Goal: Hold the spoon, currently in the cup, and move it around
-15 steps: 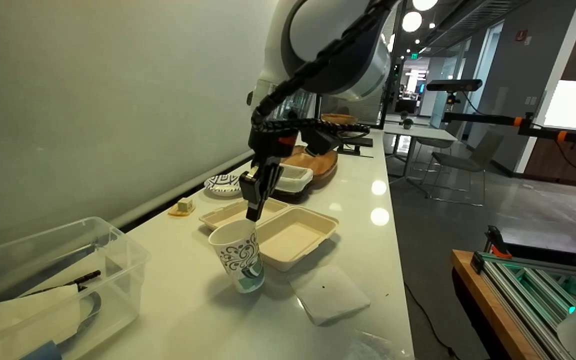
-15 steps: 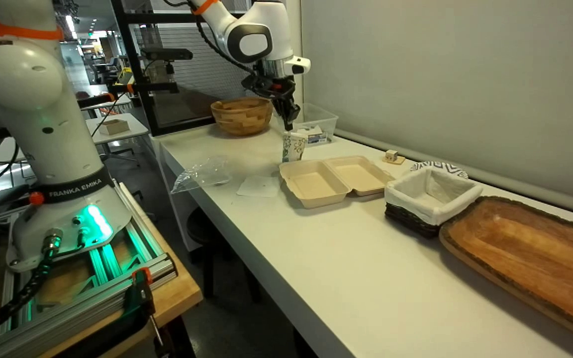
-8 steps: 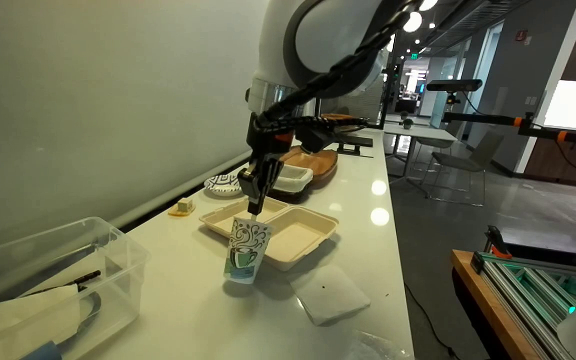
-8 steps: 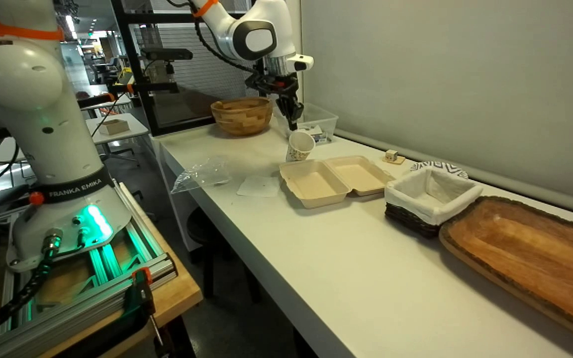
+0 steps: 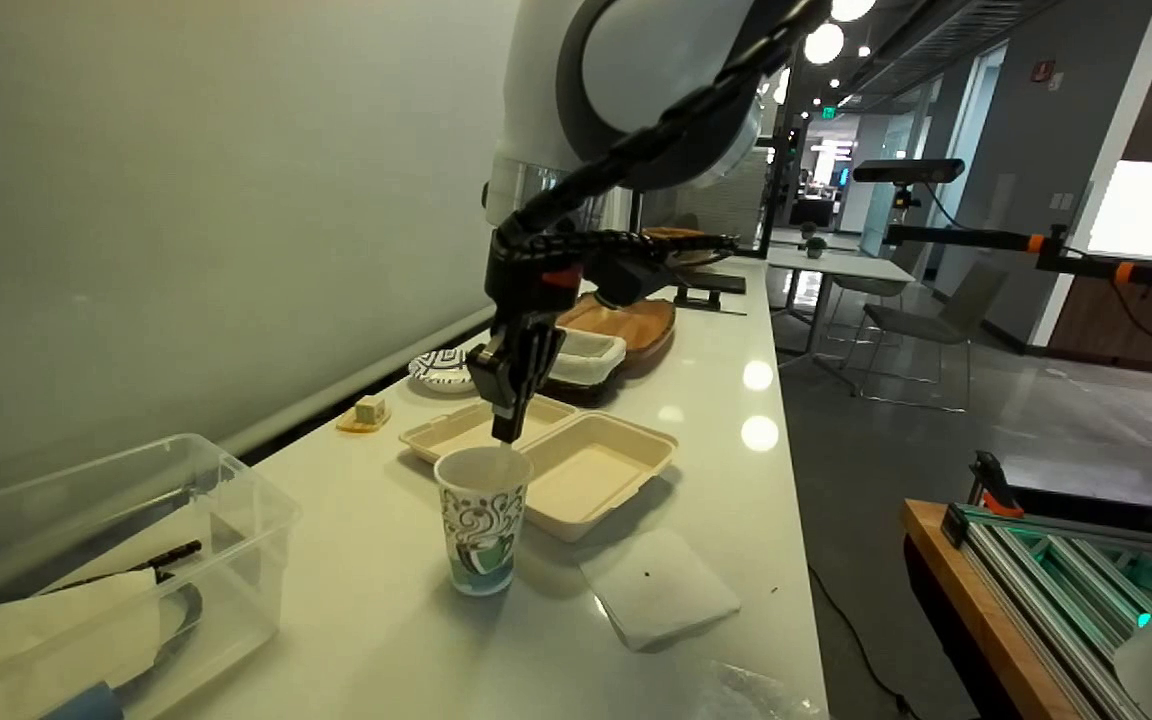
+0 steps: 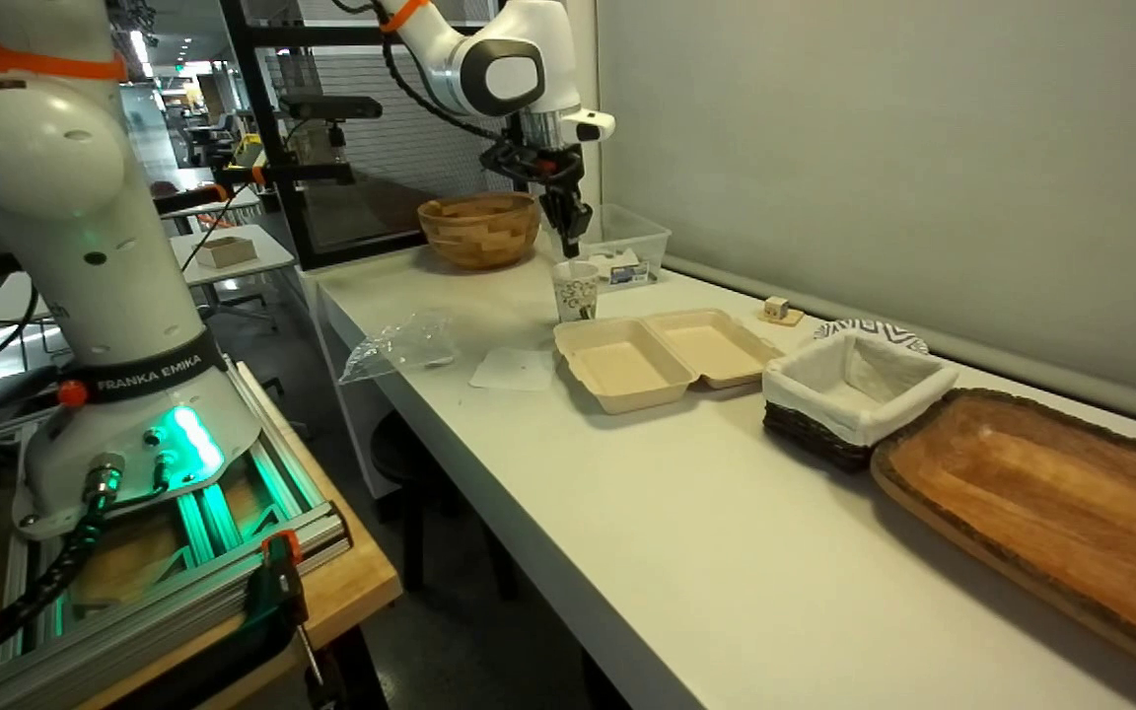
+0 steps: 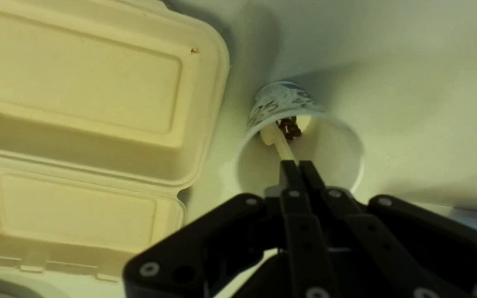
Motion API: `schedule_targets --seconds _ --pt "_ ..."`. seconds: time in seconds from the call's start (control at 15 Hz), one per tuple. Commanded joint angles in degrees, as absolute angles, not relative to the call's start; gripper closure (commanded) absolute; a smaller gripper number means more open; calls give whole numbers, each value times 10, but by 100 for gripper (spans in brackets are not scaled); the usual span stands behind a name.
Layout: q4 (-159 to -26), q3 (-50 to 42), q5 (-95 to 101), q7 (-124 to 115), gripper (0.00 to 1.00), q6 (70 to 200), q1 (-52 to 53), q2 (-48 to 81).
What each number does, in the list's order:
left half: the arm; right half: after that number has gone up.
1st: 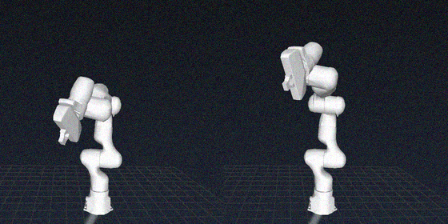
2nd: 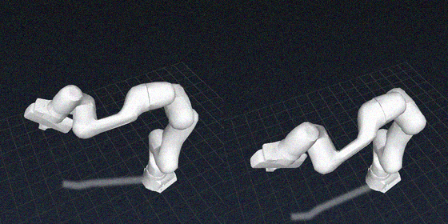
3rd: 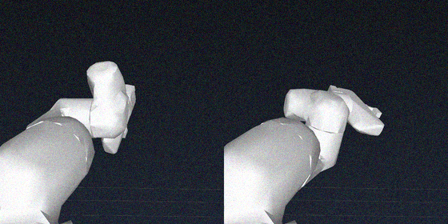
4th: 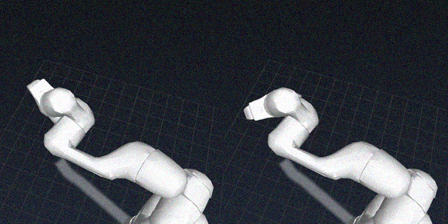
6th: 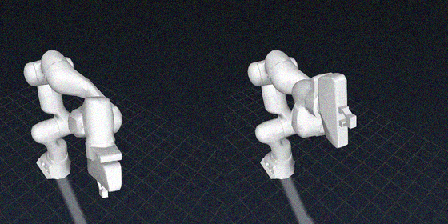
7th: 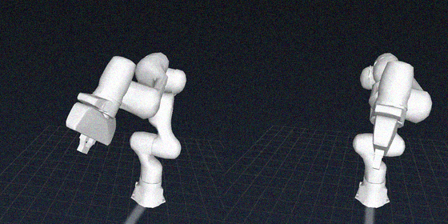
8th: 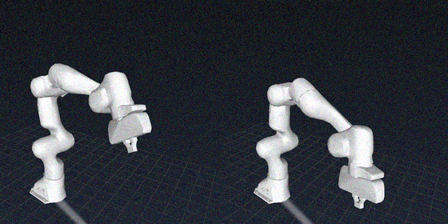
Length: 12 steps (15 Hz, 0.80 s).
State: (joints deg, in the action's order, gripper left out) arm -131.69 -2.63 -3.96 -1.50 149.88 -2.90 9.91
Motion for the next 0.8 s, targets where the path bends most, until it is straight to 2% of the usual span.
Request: schedule_targets --seconds 0.0,0.73 --pt "-1308 -12 -66 -13 99 1486 -27 109" --pt "-1292 -15 -76 -29 99 1503 -27 126"
